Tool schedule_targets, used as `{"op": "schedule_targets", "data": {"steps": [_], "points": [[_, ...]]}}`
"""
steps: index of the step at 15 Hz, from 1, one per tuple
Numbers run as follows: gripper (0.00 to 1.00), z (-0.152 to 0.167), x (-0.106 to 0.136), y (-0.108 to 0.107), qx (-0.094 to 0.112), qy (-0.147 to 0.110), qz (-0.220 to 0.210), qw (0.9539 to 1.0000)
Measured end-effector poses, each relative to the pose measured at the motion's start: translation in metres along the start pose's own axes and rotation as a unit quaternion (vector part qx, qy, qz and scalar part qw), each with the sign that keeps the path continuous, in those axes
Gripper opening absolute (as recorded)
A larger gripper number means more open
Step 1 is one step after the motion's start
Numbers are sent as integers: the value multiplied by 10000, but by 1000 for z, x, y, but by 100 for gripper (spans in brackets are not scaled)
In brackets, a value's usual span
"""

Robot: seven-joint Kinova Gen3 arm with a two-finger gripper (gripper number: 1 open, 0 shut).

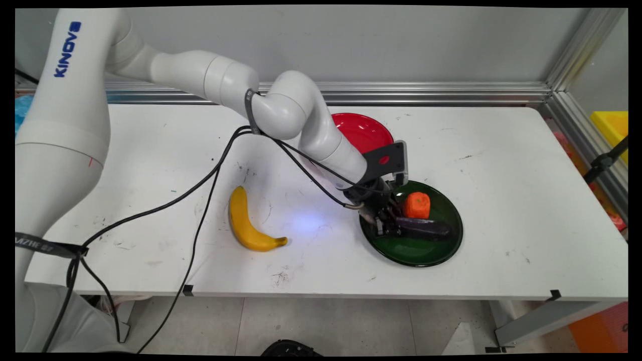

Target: Place the picked object on the red plate

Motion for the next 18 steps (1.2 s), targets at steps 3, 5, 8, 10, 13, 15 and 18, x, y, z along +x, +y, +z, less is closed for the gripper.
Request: {"op": "schedule_targets", "data": {"steps": [3,5,8,10,13,15,18], "points": [[0,-11,6,1,-70,78,106,9999],[0,-25,12,1,-90,171,244,9995],[0,-45,18,-2,-54,285,387,9988],[0,-62,19,-9,23,322,410,9986],[0,-88,12,-25,194,315,381,9986],[0,-100,5,-36,294,292,344,9986],[0,-114,-5,-51,431,273,220,9985]]}}
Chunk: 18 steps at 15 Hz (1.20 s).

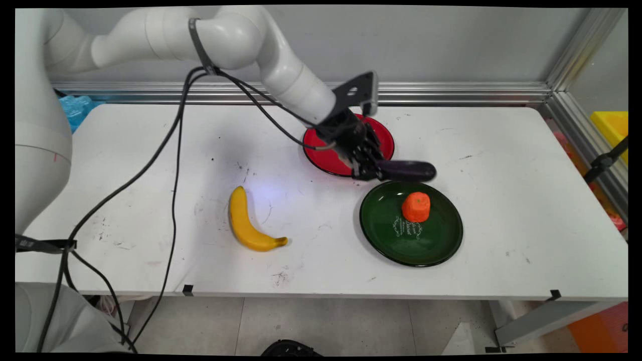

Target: Place the picked object on the red plate

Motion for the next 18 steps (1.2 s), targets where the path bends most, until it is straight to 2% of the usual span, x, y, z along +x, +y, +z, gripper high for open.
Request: {"op": "schedule_targets", "data": {"steps": [6,18], "points": [[0,-22,-36,-33,303,-98,-382,9988],[0,-9,-87,-65,490,-216,-675,9963]]}}
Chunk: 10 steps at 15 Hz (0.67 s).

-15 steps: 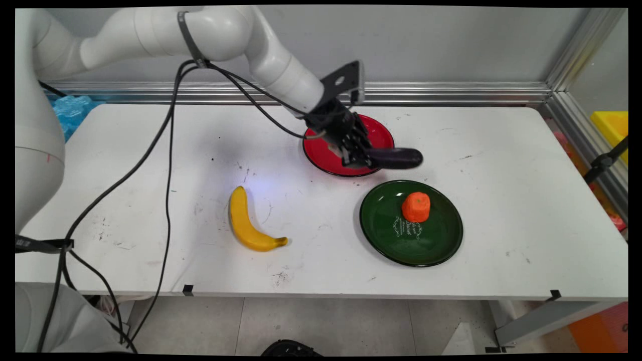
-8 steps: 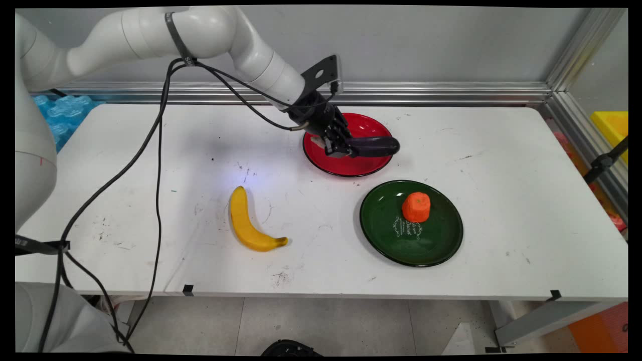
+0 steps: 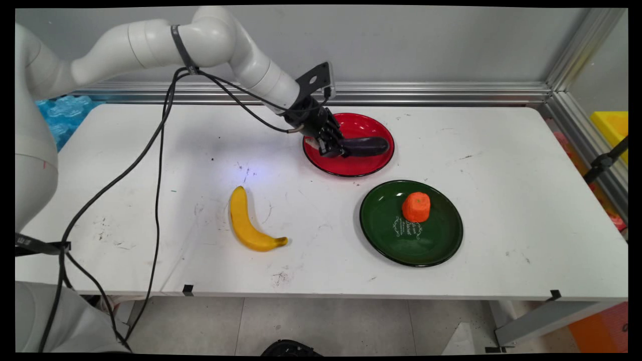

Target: Place the picked object on the red plate

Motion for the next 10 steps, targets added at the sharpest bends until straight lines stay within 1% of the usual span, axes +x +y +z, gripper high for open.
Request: {"op": "schedule_targets", "data": {"steps": [10], "points": [[0,18,-25,-8,19,-63,-167,9998]]}}
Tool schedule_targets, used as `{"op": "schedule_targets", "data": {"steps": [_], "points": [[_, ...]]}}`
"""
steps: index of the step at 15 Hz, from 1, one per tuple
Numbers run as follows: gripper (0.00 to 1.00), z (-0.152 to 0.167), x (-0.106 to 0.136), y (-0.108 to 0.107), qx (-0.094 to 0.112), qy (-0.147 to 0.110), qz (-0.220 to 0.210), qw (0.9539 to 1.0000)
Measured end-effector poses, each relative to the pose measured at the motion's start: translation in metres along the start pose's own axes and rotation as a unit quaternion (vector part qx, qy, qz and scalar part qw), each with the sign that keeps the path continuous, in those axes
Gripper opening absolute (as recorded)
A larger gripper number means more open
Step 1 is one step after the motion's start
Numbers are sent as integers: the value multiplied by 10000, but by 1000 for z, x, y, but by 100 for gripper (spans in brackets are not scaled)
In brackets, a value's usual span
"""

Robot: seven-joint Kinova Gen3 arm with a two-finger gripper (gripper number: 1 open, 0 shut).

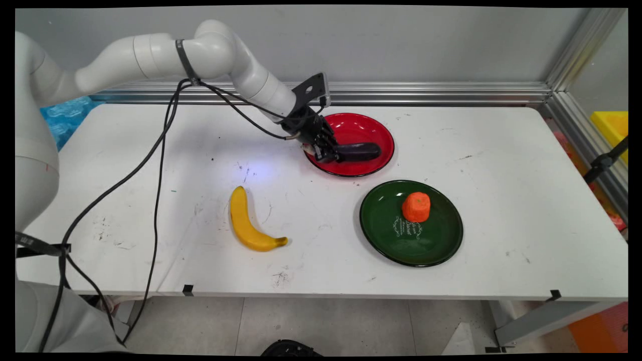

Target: Place the picked object on the red plate

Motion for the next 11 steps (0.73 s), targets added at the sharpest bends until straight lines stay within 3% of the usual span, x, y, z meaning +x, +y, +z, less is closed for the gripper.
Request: {"op": "schedule_targets", "data": {"steps": [3,4,11], "points": [[0,2,-4,-2,18,-7,-24,10000],[100,3,-5,-3,24,-5,-31,10000],[100,2,-3,-7,76,37,-28,10000]]}}
